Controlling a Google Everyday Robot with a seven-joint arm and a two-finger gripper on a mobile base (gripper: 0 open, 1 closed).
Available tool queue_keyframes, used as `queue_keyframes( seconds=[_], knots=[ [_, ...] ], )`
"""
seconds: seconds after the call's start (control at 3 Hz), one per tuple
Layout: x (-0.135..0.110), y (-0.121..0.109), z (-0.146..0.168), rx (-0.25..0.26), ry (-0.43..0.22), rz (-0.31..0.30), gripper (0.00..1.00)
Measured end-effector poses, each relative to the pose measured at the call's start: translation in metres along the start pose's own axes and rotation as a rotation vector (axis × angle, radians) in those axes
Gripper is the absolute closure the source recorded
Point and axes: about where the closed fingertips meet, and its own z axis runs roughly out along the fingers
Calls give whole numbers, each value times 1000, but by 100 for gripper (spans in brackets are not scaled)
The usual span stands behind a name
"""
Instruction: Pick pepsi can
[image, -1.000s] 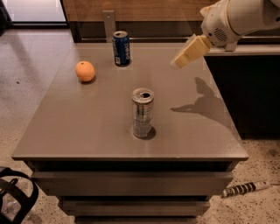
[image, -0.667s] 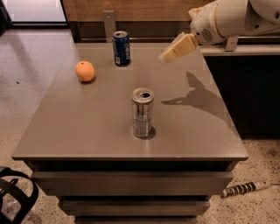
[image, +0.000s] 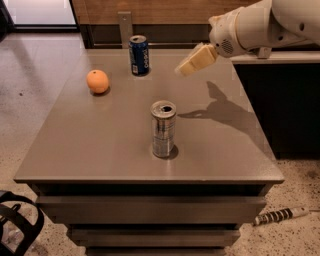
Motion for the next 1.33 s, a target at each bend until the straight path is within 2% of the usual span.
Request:
queue_keyframes(
  seconds=[0.67, 1.33],
  knots=[
    [8, 30, 79, -31, -57, 22, 0],
    [20, 23, 162, -76, -87, 94, 0]
  ],
)
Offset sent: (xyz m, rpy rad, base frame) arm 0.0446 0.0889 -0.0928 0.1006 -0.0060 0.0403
